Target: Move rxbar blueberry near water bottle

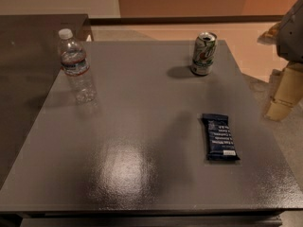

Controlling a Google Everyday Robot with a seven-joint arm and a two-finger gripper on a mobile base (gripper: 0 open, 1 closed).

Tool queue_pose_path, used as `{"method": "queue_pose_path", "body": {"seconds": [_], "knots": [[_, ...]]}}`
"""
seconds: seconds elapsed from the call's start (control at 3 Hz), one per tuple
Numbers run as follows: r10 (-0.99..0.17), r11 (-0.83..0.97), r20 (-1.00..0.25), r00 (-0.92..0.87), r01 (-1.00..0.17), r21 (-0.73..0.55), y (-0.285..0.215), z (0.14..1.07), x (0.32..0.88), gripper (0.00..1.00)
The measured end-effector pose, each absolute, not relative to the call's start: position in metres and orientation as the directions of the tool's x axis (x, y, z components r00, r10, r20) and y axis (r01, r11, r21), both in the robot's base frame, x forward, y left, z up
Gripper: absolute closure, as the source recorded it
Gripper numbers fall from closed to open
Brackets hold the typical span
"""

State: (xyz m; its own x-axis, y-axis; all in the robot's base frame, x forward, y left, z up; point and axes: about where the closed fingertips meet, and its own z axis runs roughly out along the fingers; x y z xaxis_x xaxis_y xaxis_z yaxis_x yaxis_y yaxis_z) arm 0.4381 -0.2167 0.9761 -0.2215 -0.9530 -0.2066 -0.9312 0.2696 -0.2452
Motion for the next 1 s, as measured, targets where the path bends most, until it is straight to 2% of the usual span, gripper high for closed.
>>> {"method": "queue_pose_path", "body": {"seconds": [0.67,1.0], "knots": [[-0.964,0.224,-0.196,-0.181,-0.949,-0.223,-0.212,0.972,0.441,0.0],[-0.983,0.093,-0.173,-0.061,-0.979,-0.182,-0.197,0.956,0.444,0.0]]}}
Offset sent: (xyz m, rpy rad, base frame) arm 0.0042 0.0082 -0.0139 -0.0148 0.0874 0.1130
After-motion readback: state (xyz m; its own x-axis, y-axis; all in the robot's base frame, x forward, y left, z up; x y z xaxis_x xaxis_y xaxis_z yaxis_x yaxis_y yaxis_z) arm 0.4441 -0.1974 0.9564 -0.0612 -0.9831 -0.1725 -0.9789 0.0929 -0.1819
